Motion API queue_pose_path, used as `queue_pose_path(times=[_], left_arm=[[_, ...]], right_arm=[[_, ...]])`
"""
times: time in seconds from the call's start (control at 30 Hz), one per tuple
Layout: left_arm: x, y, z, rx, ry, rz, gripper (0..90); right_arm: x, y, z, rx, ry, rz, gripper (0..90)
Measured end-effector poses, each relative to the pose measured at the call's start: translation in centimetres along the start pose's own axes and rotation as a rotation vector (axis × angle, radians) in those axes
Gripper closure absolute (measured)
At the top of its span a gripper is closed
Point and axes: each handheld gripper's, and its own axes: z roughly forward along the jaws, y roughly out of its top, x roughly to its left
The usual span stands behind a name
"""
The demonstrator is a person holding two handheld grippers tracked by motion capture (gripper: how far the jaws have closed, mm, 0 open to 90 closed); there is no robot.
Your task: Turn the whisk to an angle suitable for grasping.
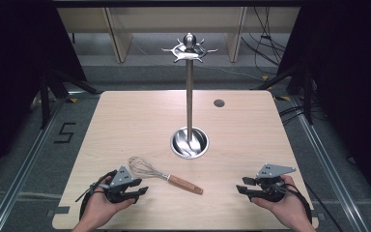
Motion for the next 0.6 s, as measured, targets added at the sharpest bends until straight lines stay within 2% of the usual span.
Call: queue_pose_path(times=[0.03,0.07,0.1,0.13,0.17,0.2,0.23,0.27,0.3,0.33,0.37,0.4,0.47,0.5,0.57,0.6], left_arm=[[-0.4,0.2,0.1,0.008,-0.021,0.007,65.1],[-0.7,0.4,0.2,0.014,-0.033,0.015,68.7],[-0.7,0.4,0.2,0.014,-0.033,0.015,72.2],[-1.2,0.8,0.3,0.024,-0.057,0.023,78.2],[-2.2,1.6,0.5,0.051,-0.084,0.053,82.0],[-2.7,1.8,0.7,0.063,-0.102,0.06,85.2],[-2.7,1.8,0.7,0.063,-0.102,0.06,87.9],[-3.9,2.5,1.4,0.105,-0.138,0.087,89.0],[-4.5,2.9,1.9,0.13,-0.164,0.112,89.0],[-5.0,3.4,2.3,0.175,-0.183,0.157,89.1],[-5.5,3.9,2.9,0.207,-0.195,0.194,89.1],[-6.3,4.3,3.7,0.227,-0.207,0.187,89.1],[-7.0,5.2,5.1,0.251,-0.203,0.192,89.2],[-7.2,5.6,5.7,0.263,-0.194,0.193,89.2],[-7.4,6.0,6.2,0.278,-0.185,0.201,89.3],[-8.0,6.7,7.3,0.294,-0.177,0.183,89.3]], right_arm=[[0.1,-0.1,-0.1,0.0,0.0,0.036,58.2],[-0.3,-0.1,-0.1,-0.006,-0.013,0.009,58.4],[-0.3,-0.1,-0.1,-0.006,-0.013,0.009,58.4],[-0.6,-0.1,-0.4,-0.003,-0.025,0.023,58.6],[-0.7,-0.1,-0.5,-0.009,-0.034,0.033,58.6],[-0.9,-0.1,-0.5,-0.014,-0.035,0.034,58.7],[-1.0,-0.1,-0.6,-0.012,-0.049,0.035,58.8],[-1.1,-0.1,-0.6,-0.017,-0.047,0.049,58.8],[-1.0,-0.1,-0.7,-0.011,-0.058,0.068,58.8],[-1.2,-0.1,-0.7,-0.014,-0.065,0.044,58.8],[-1.1,-0.1,-0.8,-0.011,-0.063,0.076,58.9],[-1.2,-0.1,-0.8,-0.011,-0.067,0.067,58.8],[-1.2,-0.1,-0.8,-0.006,-0.063,0.068,58.9],[-1.4,-0.1,-0.8,-0.009,-0.069,0.051,58.9],[-1.4,-0.2,-0.8,-0.006,-0.068,0.062,58.9],[-1.3,-0.2,-0.7,0.005,-0.06,0.078,58.8]])
